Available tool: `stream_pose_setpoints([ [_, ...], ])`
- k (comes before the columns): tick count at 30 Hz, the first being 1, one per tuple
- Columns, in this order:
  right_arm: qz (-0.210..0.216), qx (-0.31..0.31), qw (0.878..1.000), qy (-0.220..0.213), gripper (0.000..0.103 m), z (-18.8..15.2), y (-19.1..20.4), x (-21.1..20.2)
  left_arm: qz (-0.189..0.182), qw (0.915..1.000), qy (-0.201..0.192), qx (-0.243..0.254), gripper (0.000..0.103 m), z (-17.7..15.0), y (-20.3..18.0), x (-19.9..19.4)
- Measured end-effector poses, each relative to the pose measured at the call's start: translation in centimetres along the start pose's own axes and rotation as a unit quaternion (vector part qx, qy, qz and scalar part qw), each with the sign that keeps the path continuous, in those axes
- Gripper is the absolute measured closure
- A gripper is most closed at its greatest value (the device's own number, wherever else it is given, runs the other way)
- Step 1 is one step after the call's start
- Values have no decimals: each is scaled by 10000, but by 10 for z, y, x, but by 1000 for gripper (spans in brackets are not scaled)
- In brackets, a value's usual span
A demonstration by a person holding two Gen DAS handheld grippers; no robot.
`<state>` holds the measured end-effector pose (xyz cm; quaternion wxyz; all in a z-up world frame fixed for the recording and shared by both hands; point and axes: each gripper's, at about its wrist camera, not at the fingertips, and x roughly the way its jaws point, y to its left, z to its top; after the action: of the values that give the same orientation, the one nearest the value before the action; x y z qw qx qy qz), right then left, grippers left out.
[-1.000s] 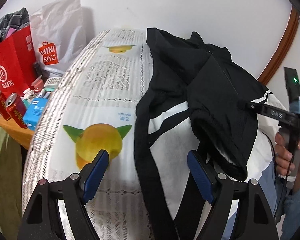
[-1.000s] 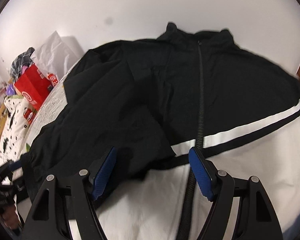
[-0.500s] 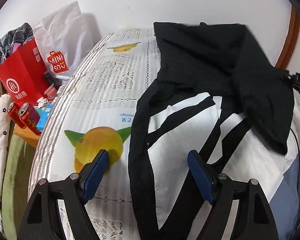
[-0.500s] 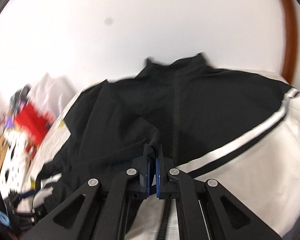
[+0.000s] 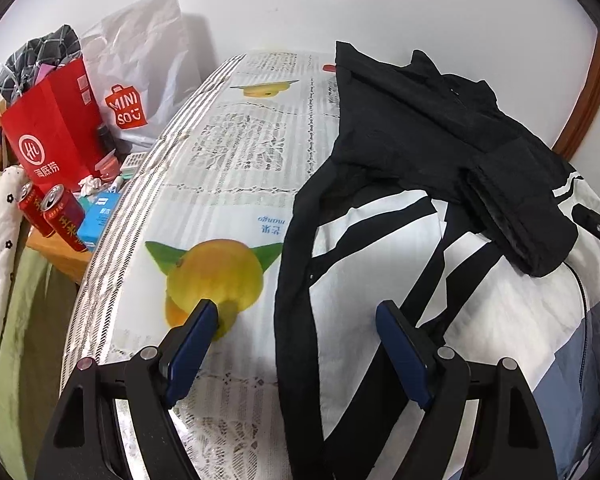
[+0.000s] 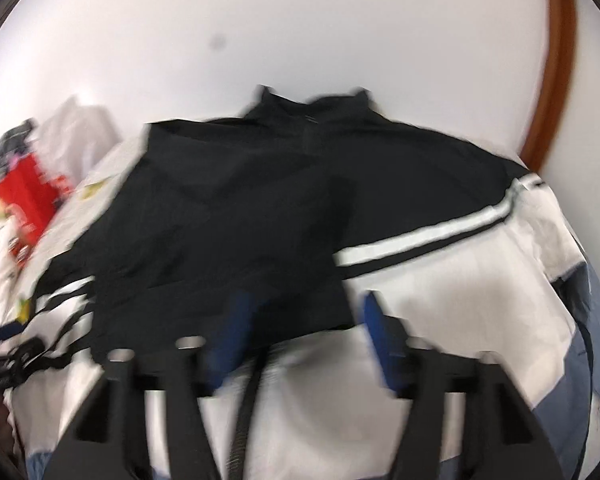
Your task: Fold large clothes
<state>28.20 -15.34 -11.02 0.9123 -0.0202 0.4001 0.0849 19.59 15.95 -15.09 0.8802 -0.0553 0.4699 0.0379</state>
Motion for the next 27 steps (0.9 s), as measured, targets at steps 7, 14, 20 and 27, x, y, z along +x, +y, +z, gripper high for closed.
stream_pose_setpoints([
  [7, 776, -698, 9939, 354, 32, -6, 58, 13, -64, 9999, -130, 91, 23, 0, 1, -5],
  [14, 993, -1224, 9853, 663, 32, -18, 107, 32, -233, 9996, -84, 121, 23, 3, -2, 3],
  [20, 540, -1718, 9803, 811, 33, -22, 135, 55, -146, 9998, -61, 150, 23, 4, -5, 5],
  [27, 772, -1279, 9876, 486, 94, 2, 103, 33, -42, 9998, -21, 215, 23, 7, -11, 4],
])
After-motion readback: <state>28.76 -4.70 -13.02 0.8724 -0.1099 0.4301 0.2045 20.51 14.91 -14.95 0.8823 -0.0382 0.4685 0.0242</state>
